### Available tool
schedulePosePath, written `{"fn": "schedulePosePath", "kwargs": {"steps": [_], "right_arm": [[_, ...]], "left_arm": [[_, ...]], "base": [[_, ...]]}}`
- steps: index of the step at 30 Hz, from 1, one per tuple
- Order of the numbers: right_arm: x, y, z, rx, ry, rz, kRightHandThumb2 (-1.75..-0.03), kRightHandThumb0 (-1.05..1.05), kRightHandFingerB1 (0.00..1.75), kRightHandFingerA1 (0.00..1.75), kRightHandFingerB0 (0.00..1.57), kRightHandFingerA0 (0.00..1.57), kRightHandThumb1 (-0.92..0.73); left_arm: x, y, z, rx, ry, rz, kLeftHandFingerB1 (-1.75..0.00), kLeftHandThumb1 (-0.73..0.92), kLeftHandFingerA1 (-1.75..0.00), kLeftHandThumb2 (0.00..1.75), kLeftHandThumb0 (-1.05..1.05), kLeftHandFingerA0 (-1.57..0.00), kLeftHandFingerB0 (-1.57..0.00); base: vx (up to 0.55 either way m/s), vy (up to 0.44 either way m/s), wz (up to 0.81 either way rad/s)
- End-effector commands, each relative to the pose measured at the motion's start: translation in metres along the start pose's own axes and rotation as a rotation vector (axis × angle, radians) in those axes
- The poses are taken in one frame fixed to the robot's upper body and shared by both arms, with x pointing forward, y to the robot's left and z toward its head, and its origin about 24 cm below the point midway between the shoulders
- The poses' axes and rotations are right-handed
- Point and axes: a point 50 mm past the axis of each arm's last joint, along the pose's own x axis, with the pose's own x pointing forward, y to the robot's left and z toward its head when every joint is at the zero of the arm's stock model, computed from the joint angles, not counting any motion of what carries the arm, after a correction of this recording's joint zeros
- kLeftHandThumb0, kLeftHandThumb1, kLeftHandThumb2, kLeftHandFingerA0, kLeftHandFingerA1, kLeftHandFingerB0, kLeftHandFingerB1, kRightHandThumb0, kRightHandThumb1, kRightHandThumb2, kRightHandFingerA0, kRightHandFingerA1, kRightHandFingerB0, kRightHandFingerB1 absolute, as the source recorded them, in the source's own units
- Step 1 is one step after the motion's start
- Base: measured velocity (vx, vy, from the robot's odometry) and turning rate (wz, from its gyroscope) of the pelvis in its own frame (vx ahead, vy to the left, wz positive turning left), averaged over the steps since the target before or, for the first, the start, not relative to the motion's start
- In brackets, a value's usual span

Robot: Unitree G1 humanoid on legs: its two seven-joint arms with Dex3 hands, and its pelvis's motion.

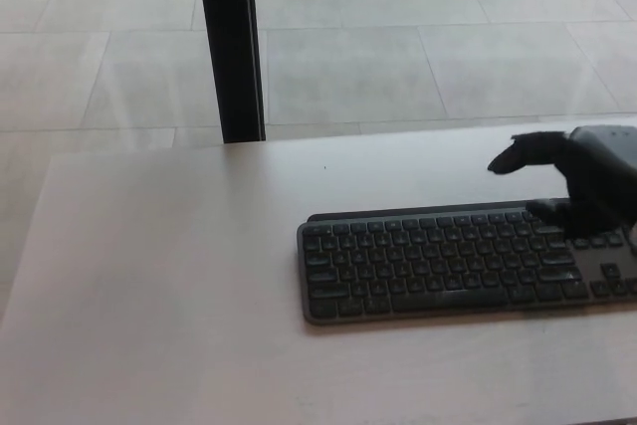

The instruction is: The robot uses its right fingers to click on the space key of the black keyboard placed on the center of the white desk.

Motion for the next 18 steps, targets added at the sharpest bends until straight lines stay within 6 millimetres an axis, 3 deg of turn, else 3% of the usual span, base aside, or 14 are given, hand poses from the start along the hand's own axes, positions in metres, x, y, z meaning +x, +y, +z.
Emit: {"fn": "schedulePosePath", "kwargs": {"steps": [1,2,3,4,9,11,13,15,16,18], "right_arm": [[-0.052,-0.126,-0.080,0.594,0.281,-0.513,-0.56,-0.34,0.42,1.27,0.65,1.15,-0.53],[-0.077,-0.141,-0.099,0.686,0.348,-0.648,-0.75,-0.39,0.54,1.22,0.54,1.18,-0.44],[-0.084,-0.145,-0.102,0.696,0.360,-0.681,-0.75,-0.39,0.54,1.22,0.54,1.18,-0.44],[-0.094,-0.149,-0.110,0.722,0.405,-0.727,-0.58,-0.32,0.44,1.24,0.56,1.11,-0.59],[-0.141,-0.150,-0.138,0.761,0.550,-0.928,-0.58,-0.44,0.46,1.13,0.61,1.10,-0.59],[-0.173,-0.141,-0.151,0.753,0.639,-1.025,-0.58,-0.46,0.50,0.96,0.62,1.07,-0.59],[-0.191,-0.132,-0.158,0.796,0.686,-1.074,-0.59,-0.55,0.53,0.83,0.65,1.18,-0.57],[-0.200,-0.128,-0.162,0.809,0.719,-1.099,-0.59,-0.55,0.53,0.83,0.65,1.18,-0.57],[-0.230,-0.112,-0.171,0.822,0.821,-1.158,-0.59,-0.57,0.55,0.74,0.61,1.10,-0.59],[-0.249,-0.098,-0.173,0.867,0.862,-1.248,-0.59,-0.54,0.60,0.77,0.60,1.02,-0.63]], "left_arm": [[0.001,0.014,0.003,0.004,-0.029,0.021,-0.59,0.57,-0.68,0.58,-0.58,-0.82,-0.75],[0.001,0.015,0.003,-0.007,-0.026,0.024,-0.59,0.57,-0.67,0.58,-0.58,-0.81,-0.74],[0.001,0.015,0.003,-0.009,-0.026,0.024,-0.59,0.57,-0.67,0.58,-0.58,-0.81,-0.74],[0.001,0.015,0.003,-0.010,-0.027,0.024,-0.59,0.57,-0.66,0.58,-0.58,-0.80,-0.74],[0.001,0.016,0.003,-0.036,-0.022,0.027,-0.59,0.58,-0.71,0.57,-0.55,-0.82,-0.72],[0.001,0.017,0.003,-0.018,-0.031,0.020,-0.59,0.59,-0.69,0.58,-0.56,-0.80,-0.70],[0.001,0.018,0.003,-0.028,-0.032,0.025,-0.59,0.58,-0.70,0.57,-0.56,-0.81,-0.70],[0.001,0.017,0.003,-0.024,-0.031,0.030,-0.59,0.58,-0.70,0.57,-0.56,-0.81,-0.70],[0.001,0.017,0.003,-0.026,-0.030,0.028,-0.59,0.58,-0.69,0.58,-0.56,-0.81,-0.72],[0.001,0.017,0.003,-0.029,-0.028,0.029,-0.59,0.58,-0.70,0.58,-0.54,-0.81,-0.73]], "base": [[0.00,0.000,0.00],[0.00,0.000,0.00],[0.00,0.000,0.00],[0.00,0.000,0.00],[0.00,0.000,0.00],[0.00,0.000,0.00],[0.00,0.000,0.00],[0.00,0.000,0.00],[0.00,0.000,0.00],[0.00,0.000,0.00]]}}
